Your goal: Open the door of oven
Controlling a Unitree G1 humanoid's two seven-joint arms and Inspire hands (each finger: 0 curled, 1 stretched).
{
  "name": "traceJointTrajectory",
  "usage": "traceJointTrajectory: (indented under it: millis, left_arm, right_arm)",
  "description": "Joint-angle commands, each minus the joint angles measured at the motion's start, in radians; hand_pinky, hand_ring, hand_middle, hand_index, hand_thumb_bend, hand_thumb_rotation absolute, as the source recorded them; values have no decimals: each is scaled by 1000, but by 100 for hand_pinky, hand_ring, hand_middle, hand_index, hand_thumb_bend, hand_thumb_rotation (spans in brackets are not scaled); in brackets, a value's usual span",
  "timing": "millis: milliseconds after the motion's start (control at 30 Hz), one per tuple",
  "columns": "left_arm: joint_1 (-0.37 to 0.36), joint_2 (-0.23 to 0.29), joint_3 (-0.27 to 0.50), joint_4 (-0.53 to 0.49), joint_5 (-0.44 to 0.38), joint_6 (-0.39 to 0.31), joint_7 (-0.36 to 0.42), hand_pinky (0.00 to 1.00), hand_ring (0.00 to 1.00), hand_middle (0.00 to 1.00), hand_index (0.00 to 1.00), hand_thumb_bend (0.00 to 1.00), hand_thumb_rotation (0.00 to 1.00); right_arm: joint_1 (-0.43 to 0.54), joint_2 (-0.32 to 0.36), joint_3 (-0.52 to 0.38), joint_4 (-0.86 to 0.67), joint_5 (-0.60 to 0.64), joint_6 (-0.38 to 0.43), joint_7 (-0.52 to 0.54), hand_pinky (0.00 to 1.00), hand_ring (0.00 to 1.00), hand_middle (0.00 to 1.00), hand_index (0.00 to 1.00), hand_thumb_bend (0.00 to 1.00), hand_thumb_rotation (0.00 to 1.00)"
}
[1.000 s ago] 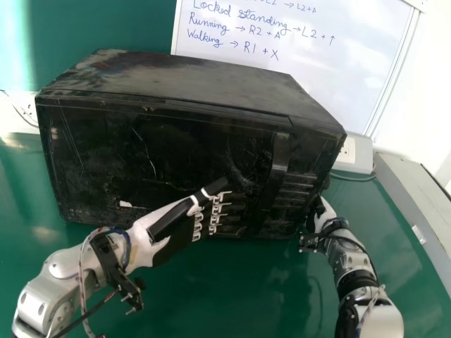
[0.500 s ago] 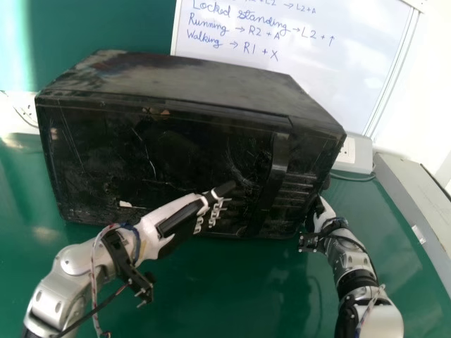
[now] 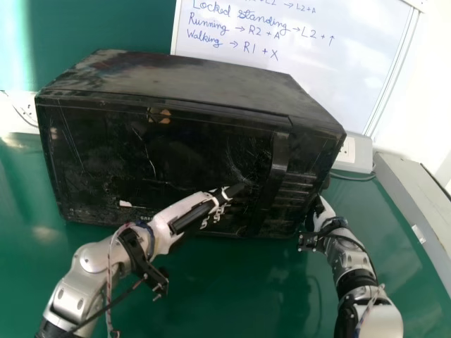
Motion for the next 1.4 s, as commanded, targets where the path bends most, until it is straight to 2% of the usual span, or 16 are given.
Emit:
traceJointTrajectory:
  millis: [0,133,333,567,700,800,1100,1367]
  left_arm:
    - [-16,-16,-4,29,12,-22,1,95,100,100,100,100,72]
    - [-32,-31,-6,75,26,-55,5,95,100,100,100,100,73]
    - [-52,-49,0,126,46,-81,15,94,100,100,100,100,73]
    - [-81,-70,7,195,61,-111,33,95,100,100,100,100,73]
    - [-101,-78,15,244,67,-130,43,94,100,100,100,100,71]
    - [-119,-86,22,282,75,-137,52,93,100,100,100,100,70]
    - [-172,-127,53,394,49,-166,36,91,100,100,100,100,68]
    - [-193,-147,61,460,47,-214,39,89,100,100,100,100,70]
  right_arm:
    - [33,37,9,24,-6,30,34,52,56,74,84,71,70]
    - [33,38,14,25,-12,31,21,50,55,73,83,72,73]
    - [32,41,9,24,-6,33,18,51,56,72,82,71,69]
    - [27,40,10,25,-7,44,15,49,56,73,83,70,71]
    - [30,40,9,22,-5,37,24,51,57,73,82,71,70]
    - [30,41,9,20,-4,37,27,54,59,74,84,68,70]
    - [30,41,5,23,0,36,24,50,58,73,84,72,70]
    - [29,43,4,22,-1,38,23,51,59,75,85,68,71]
